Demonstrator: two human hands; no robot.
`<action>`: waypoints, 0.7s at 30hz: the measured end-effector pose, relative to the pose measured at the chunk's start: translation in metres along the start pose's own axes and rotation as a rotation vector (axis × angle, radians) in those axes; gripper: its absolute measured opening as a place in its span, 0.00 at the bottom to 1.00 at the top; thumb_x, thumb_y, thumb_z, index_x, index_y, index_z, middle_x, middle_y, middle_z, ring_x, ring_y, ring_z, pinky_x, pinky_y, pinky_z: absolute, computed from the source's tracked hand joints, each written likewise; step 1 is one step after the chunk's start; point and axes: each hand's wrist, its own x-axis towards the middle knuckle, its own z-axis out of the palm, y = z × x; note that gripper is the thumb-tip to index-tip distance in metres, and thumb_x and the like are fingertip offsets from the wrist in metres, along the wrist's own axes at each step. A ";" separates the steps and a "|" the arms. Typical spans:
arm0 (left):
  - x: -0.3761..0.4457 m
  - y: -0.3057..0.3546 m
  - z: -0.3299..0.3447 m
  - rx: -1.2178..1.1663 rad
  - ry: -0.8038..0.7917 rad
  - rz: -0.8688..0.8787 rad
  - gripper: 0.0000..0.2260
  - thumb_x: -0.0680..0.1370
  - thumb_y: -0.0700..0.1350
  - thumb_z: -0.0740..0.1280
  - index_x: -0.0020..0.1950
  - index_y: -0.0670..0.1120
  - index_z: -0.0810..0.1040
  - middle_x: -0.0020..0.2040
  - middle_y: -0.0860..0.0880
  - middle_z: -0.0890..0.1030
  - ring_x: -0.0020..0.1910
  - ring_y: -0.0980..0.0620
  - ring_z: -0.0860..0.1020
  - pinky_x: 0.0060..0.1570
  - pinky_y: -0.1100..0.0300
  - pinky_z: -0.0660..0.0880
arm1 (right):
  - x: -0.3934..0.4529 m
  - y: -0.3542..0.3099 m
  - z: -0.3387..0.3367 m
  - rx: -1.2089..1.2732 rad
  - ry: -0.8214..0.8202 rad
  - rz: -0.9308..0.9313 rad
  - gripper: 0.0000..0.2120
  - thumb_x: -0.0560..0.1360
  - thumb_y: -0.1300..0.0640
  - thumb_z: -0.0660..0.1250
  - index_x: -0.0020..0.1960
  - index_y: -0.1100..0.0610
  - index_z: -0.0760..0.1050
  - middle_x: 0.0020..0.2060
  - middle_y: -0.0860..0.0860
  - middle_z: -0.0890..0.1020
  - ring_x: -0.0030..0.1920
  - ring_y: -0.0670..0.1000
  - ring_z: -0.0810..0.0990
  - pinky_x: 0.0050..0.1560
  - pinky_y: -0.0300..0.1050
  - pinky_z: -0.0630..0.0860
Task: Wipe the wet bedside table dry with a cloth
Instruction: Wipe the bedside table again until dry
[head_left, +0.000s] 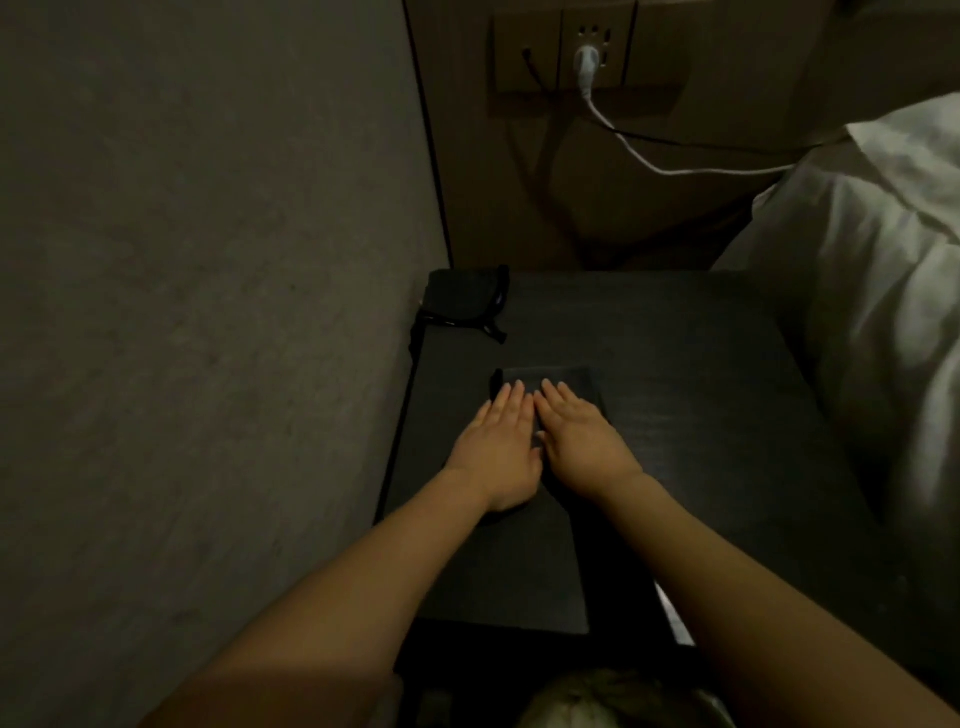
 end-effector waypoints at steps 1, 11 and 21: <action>-0.003 -0.008 0.000 -0.003 0.004 -0.018 0.29 0.82 0.51 0.49 0.78 0.40 0.41 0.79 0.43 0.41 0.78 0.48 0.41 0.76 0.55 0.42 | 0.006 -0.008 0.001 -0.003 -0.008 -0.014 0.25 0.81 0.55 0.50 0.75 0.60 0.47 0.77 0.56 0.49 0.76 0.54 0.47 0.75 0.49 0.48; -0.035 -0.065 0.009 -0.028 0.013 -0.179 0.29 0.82 0.49 0.50 0.78 0.40 0.42 0.79 0.42 0.42 0.79 0.47 0.42 0.77 0.54 0.43 | 0.035 -0.070 0.019 -0.006 -0.026 -0.145 0.25 0.81 0.56 0.50 0.75 0.59 0.47 0.77 0.56 0.49 0.76 0.54 0.47 0.75 0.49 0.48; -0.062 -0.066 0.012 -0.017 -0.007 -0.218 0.29 0.82 0.49 0.50 0.78 0.40 0.40 0.79 0.42 0.41 0.78 0.47 0.41 0.76 0.55 0.41 | 0.020 -0.087 0.030 0.035 -0.002 -0.205 0.25 0.81 0.55 0.50 0.76 0.58 0.48 0.77 0.54 0.49 0.76 0.52 0.47 0.75 0.48 0.47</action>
